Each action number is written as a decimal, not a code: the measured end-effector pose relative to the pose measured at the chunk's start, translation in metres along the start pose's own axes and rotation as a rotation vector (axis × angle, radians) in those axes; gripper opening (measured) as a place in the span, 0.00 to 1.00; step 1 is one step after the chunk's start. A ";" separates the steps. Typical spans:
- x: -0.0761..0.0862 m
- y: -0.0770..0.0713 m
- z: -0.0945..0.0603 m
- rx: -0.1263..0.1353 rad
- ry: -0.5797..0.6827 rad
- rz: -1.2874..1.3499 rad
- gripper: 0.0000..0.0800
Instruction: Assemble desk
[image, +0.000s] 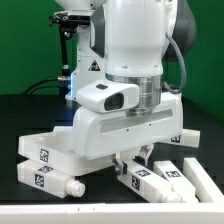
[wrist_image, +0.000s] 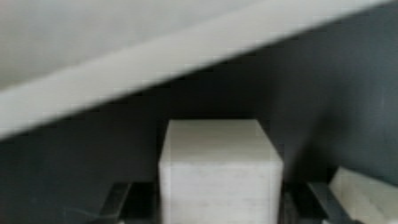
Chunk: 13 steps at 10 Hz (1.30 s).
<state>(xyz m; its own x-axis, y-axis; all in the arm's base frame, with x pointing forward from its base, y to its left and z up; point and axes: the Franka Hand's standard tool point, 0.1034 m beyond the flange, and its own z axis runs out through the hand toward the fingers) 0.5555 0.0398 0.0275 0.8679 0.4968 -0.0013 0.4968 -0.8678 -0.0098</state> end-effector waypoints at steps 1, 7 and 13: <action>0.002 0.000 -0.015 0.005 -0.022 -0.007 0.35; -0.028 0.012 -0.092 -0.007 -0.040 -0.042 0.35; -0.107 0.044 -0.104 -0.014 -0.021 -0.040 0.35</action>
Offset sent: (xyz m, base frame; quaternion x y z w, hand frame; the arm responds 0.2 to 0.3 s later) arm -0.0343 -0.0259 0.0729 0.0305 -0.0338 -0.0193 0.9988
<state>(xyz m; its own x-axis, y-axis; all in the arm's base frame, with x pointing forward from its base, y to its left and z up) 0.4847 -0.0521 0.1312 0.8471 0.5309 -0.0225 0.5311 -0.8473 0.0037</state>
